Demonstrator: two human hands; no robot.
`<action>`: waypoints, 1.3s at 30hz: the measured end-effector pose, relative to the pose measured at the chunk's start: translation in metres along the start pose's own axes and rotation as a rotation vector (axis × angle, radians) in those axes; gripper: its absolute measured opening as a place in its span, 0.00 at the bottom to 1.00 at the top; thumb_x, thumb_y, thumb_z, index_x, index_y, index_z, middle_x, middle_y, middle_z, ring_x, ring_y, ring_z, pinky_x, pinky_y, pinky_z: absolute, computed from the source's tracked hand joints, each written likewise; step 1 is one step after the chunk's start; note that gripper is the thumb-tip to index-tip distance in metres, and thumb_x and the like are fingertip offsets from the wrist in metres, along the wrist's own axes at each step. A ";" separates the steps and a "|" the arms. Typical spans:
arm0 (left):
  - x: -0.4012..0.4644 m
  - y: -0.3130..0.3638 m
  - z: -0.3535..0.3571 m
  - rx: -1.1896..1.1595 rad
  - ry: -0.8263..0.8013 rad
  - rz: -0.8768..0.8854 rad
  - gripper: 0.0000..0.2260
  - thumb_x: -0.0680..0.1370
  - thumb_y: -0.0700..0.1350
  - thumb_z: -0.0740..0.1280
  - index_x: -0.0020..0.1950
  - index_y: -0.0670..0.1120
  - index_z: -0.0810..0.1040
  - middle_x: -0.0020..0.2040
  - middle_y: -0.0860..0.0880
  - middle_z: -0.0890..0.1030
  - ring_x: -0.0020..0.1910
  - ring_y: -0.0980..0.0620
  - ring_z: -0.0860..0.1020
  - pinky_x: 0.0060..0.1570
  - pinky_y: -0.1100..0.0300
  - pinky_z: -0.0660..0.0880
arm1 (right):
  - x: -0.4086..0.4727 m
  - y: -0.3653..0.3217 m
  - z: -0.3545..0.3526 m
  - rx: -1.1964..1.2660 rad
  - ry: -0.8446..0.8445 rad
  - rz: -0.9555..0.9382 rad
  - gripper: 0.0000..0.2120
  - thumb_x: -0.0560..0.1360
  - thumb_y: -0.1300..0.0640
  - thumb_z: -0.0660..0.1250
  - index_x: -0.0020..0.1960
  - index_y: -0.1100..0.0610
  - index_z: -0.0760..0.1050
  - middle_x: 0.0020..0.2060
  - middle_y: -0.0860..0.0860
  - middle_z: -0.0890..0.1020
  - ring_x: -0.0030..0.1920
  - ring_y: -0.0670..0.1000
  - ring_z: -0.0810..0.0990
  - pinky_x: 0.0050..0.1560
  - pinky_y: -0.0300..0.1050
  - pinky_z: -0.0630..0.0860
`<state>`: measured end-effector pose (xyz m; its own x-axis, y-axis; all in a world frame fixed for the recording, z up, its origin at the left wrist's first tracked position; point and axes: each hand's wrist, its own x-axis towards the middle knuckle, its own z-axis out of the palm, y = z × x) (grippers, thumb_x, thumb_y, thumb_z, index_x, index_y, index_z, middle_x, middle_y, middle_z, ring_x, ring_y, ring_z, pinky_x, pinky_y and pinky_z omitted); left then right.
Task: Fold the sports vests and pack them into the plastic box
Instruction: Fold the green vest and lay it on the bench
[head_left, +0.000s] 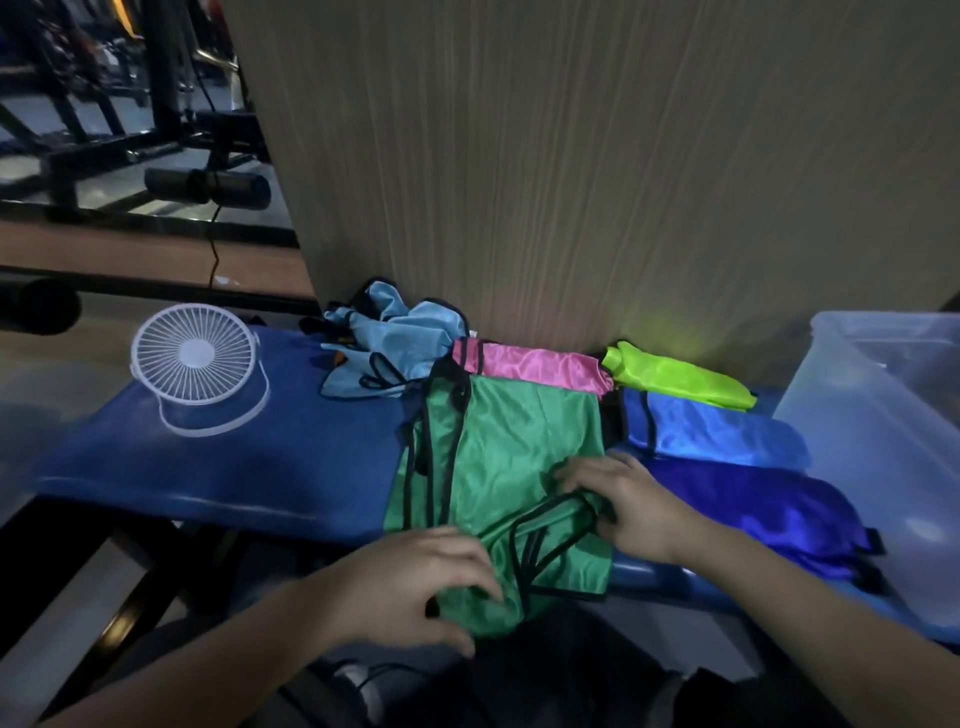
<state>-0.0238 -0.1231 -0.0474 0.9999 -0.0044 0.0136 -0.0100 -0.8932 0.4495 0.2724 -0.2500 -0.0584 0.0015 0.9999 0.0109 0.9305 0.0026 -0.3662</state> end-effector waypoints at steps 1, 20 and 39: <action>0.002 -0.003 -0.003 -0.099 -0.023 -0.025 0.19 0.76 0.64 0.69 0.65 0.61 0.76 0.63 0.62 0.74 0.64 0.63 0.71 0.64 0.62 0.70 | 0.000 -0.002 -0.006 0.017 -0.038 0.008 0.22 0.61 0.61 0.62 0.54 0.51 0.76 0.63 0.43 0.78 0.68 0.42 0.71 0.70 0.47 0.58; 0.148 -0.106 -0.098 0.287 0.005 -0.615 0.30 0.73 0.61 0.73 0.72 0.51 0.72 0.66 0.49 0.79 0.65 0.47 0.74 0.67 0.52 0.63 | 0.110 0.041 -0.054 -0.153 0.000 0.361 0.24 0.70 0.47 0.76 0.63 0.53 0.77 0.57 0.50 0.81 0.60 0.54 0.77 0.60 0.49 0.72; 0.160 -0.100 -0.143 0.446 0.520 -0.338 0.09 0.79 0.47 0.70 0.58 0.50 0.78 0.54 0.54 0.82 0.55 0.50 0.79 0.56 0.52 0.69 | 0.109 0.052 -0.108 -0.150 0.460 0.269 0.09 0.75 0.54 0.68 0.54 0.49 0.71 0.44 0.56 0.84 0.48 0.64 0.80 0.46 0.56 0.77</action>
<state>0.1361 0.0297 0.0374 0.8134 0.4152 0.4074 0.4113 -0.9058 0.1020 0.3600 -0.1418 0.0239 0.3751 0.8572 0.3530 0.9171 -0.2875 -0.2763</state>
